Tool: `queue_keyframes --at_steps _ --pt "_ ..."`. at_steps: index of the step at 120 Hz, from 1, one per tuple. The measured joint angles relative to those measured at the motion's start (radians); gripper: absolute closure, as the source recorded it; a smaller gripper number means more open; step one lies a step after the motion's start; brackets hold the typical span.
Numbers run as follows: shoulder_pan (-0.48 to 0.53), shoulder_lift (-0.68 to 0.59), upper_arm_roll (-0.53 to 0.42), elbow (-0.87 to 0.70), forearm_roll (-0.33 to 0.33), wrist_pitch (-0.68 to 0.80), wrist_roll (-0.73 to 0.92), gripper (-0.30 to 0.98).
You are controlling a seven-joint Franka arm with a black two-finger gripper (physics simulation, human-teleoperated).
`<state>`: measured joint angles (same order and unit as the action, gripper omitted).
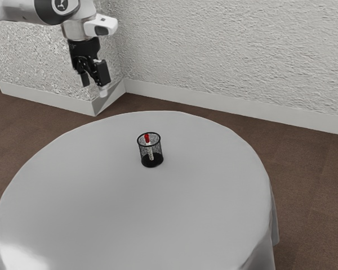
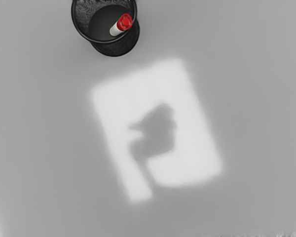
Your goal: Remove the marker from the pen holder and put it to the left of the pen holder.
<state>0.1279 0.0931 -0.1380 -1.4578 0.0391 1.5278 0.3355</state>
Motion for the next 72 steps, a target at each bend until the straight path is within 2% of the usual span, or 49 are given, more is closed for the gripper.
queue_keyframes --at_steps 48,56,60,68,72 --pt "0.007 -0.022 -0.014 0.006 -0.009 -0.002 0.063 0.0" --pt "0.019 -0.065 -0.063 0.003 -0.006 -0.022 0.023 0.0" --pt "0.034 -0.079 -0.104 0.002 0.027 -0.03 0.042 0.0" --pt "0.091 -0.078 -0.222 0.004 0.109 -0.042 0.199 0.0" --pt "0.078 -0.056 -0.243 0.006 0.099 -0.046 0.297 0.0"
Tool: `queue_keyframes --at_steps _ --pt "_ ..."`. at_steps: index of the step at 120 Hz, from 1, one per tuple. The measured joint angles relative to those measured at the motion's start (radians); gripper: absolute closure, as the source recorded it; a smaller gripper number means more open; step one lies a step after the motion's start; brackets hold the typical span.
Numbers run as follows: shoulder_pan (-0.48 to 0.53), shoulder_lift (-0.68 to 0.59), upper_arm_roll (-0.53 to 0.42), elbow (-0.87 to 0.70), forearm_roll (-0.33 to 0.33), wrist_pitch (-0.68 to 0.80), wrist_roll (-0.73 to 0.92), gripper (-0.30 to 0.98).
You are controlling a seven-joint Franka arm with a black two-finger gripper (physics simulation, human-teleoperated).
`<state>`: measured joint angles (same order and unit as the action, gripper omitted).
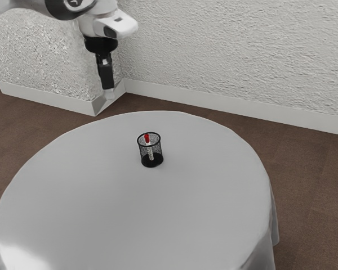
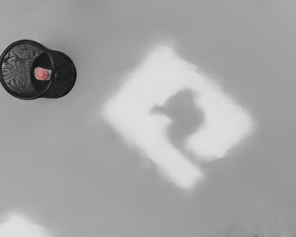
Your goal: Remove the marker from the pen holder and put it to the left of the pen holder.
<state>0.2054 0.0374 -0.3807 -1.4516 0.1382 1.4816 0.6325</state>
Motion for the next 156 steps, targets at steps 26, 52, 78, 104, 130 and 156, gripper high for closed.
queue_keyframes --at_steps 26,52,78,104,130,156 --pt "0.017 -0.004 -0.019 -0.319 -0.083 0.121 0.545 0.01" --pt "0.005 0.119 0.038 -0.436 -0.142 0.459 0.87 0.0" --pt "-0.001 0.32 0.07 -0.264 -0.179 0.656 1.025 0.0" --pt "-0.005 0.445 0.085 -0.121 -0.182 0.749 1.124 0.0" --pt "-0.001 0.515 0.152 -0.061 -0.182 0.782 1.18 0.0" --pt "0.002 0.538 0.18 -0.06 -0.187 0.793 1.215 0.01"
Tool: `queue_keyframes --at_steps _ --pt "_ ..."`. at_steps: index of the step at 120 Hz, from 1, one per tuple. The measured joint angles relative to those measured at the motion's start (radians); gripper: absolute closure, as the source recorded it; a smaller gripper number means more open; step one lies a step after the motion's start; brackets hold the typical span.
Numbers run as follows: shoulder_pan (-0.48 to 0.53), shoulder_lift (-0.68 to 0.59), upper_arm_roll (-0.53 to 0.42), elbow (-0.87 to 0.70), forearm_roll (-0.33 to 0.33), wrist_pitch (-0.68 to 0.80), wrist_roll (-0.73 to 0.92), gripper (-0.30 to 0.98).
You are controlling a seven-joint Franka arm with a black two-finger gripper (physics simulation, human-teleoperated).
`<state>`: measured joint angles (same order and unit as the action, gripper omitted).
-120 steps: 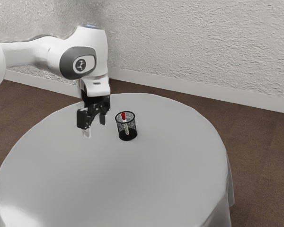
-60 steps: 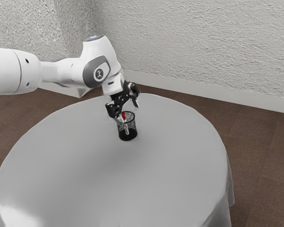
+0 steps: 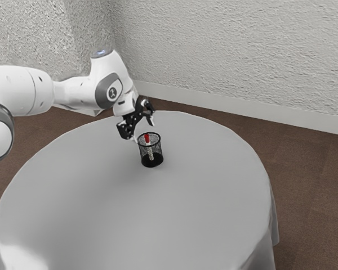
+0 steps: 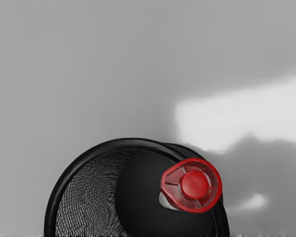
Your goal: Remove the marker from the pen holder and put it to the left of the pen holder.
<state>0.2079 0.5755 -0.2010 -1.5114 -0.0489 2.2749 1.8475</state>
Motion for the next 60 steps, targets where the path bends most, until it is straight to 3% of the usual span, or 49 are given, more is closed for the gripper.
queue_keyframes --at_steps 60 --pt "-0.006 -0.091 0.017 -0.125 0.006 0.007 -0.028 0.05"
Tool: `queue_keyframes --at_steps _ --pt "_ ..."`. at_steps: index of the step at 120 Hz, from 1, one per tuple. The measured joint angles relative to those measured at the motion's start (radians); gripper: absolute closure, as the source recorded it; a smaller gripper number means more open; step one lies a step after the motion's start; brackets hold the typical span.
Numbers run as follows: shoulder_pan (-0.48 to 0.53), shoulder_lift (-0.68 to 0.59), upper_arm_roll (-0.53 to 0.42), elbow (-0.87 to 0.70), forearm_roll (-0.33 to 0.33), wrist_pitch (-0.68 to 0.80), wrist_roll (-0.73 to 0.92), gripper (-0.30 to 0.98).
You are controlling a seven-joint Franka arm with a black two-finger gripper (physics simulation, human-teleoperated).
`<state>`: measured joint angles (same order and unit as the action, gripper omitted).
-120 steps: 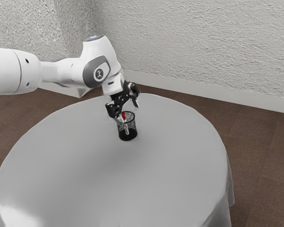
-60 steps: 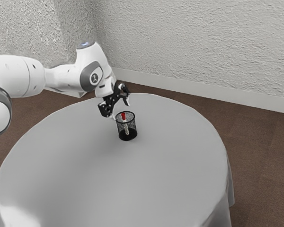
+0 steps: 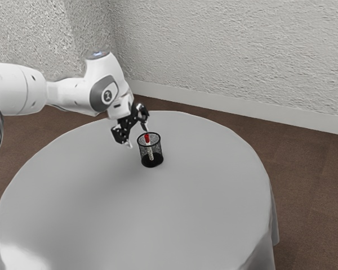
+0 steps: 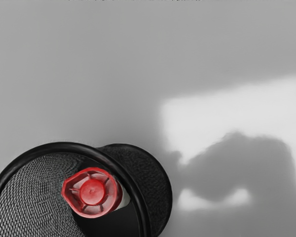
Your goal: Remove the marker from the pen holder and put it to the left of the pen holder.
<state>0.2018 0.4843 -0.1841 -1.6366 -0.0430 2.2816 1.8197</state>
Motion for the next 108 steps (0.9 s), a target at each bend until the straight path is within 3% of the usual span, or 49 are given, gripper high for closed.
queue_keyframes --at_steps 60,108 --pt "-0.037 0.012 -0.009 -0.002 0.02 0.001 -0.098 0.19" --pt "-0.064 0.039 -0.012 0.04 0.026 0.024 -0.136 0.2"
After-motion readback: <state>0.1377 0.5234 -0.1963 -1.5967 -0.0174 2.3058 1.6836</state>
